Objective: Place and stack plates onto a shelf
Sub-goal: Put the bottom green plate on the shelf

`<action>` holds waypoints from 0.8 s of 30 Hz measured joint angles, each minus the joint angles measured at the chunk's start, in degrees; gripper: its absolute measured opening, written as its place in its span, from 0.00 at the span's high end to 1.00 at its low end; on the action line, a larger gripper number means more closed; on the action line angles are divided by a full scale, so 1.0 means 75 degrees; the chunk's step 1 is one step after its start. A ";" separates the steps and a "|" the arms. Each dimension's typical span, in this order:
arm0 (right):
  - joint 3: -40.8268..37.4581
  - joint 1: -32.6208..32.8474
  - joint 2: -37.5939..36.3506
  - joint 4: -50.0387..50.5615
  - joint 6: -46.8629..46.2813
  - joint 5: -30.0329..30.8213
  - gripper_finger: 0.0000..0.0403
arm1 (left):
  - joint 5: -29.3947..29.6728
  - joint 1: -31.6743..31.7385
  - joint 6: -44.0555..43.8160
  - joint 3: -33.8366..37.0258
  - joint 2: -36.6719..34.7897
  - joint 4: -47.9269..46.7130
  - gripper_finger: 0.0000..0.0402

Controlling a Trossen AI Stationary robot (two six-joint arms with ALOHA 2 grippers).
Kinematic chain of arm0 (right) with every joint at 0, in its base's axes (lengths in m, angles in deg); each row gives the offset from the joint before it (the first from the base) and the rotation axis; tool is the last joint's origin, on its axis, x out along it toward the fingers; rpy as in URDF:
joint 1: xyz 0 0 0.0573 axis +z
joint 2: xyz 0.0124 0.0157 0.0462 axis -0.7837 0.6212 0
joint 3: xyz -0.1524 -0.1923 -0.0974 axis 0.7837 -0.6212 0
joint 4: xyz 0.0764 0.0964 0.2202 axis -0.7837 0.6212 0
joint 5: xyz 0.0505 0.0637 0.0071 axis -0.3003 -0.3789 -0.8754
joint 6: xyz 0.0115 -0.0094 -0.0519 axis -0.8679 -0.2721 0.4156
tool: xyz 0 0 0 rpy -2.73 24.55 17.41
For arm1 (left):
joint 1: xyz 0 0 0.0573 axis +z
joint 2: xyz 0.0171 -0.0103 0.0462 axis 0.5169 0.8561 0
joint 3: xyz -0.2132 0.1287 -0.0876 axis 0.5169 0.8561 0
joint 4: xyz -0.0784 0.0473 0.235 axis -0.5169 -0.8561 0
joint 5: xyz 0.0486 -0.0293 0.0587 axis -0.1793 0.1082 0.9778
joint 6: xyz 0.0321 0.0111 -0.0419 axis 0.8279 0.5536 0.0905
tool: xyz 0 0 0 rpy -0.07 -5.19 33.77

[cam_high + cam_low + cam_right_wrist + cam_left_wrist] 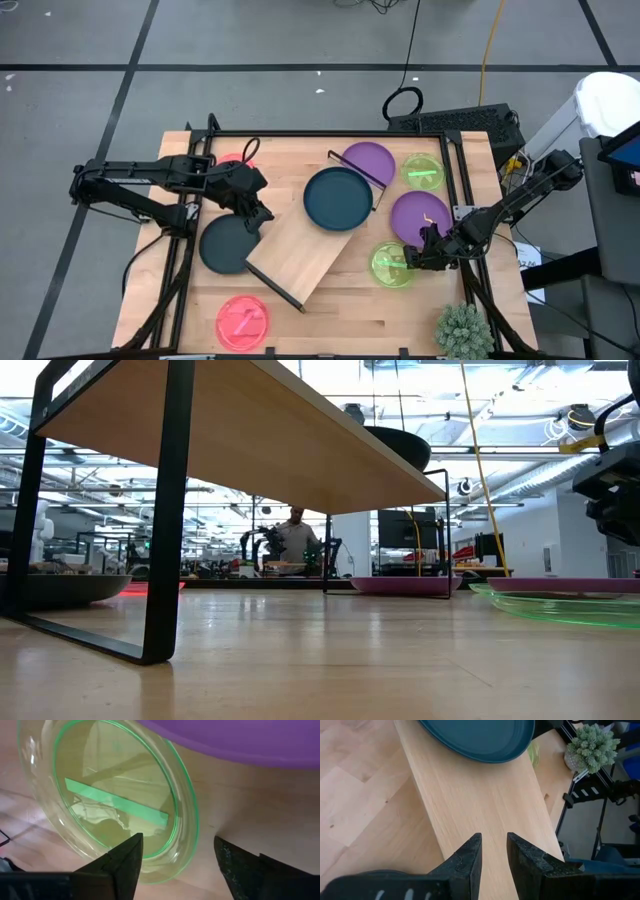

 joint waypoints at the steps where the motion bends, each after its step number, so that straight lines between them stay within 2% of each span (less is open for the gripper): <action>1: 0.0000 0.0000 0.0000 0.0007 0.0017 0.0061 0.46 | 0.0042 0.0000 0.0020 0.0000 0.0000 0.0000 0.76; 7: 0.0000 0.0000 0.0003 0.0040 0.0028 0.0075 0.53 | 0.0357 0.0000 0.0025 0.0000 0.0000 0.0006 0.76; 24: -0.0003 0.0000 0.0006 0.0106 0.0014 0.0055 0.78 | 0.0367 0.0000 -0.0034 0.0000 0.0000 0.0012 0.76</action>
